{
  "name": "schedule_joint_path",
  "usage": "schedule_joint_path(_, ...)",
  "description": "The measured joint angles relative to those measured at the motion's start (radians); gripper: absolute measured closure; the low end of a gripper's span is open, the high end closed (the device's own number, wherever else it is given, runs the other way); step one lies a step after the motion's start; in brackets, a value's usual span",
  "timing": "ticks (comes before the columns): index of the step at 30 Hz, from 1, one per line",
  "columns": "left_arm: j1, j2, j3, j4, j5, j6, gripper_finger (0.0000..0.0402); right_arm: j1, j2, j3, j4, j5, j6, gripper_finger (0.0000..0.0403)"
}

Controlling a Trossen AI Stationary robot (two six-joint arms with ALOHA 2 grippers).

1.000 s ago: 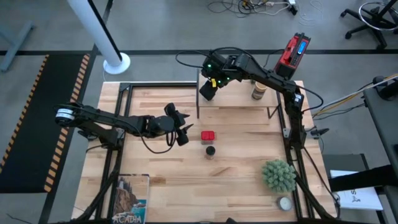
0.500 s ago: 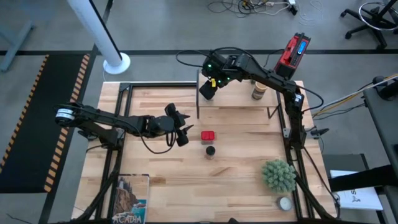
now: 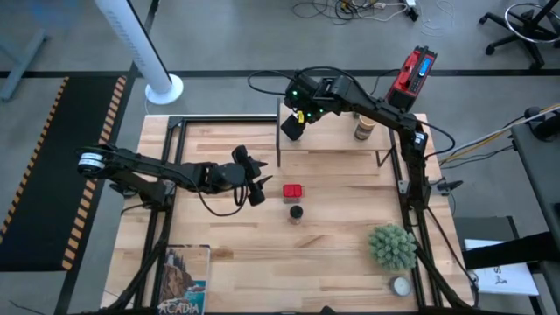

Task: Shelf spices
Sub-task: Adjust the white seasoning bottle on the shelf

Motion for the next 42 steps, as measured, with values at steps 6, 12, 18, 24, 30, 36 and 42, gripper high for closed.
schedule_joint_path(6,0.000,0.000,0.000,0.000,0.000,0.000,0.0209,0.000,0.000,0.000,0.002,0.000,-0.010,0.0169)
schedule_joint_path(12,0.000,0.000,0.000,0.000,0.000,0.000,0.0209,0.000,-0.001,0.000,0.003,0.000,-0.010,0.0147)
schedule_joint_path(18,0.000,0.000,0.000,-0.001,0.000,0.000,0.0209,-0.002,-0.016,0.000,0.003,0.000,-0.019,0.0124)
schedule_joint_path(24,0.000,0.000,0.000,-0.008,-0.001,0.000,0.0209,-0.003,-0.061,0.005,-0.002,0.016,-0.054,0.0103)
schedule_joint_path(30,0.000,0.000,0.000,-0.033,-0.002,-0.012,0.0209,0.017,-0.145,0.005,-0.068,0.009,-0.082,0.0098)
schedule_joint_path(36,-0.002,0.000,0.000,-0.059,-0.002,-0.041,0.0209,0.125,-0.218,-0.012,-0.139,0.008,-0.053,0.0117)
schedule_joint_path(42,-0.022,0.000,0.000,-0.061,-0.002,-0.058,0.0209,0.291,-0.247,-0.058,-0.123,0.019,-0.034,0.0134)
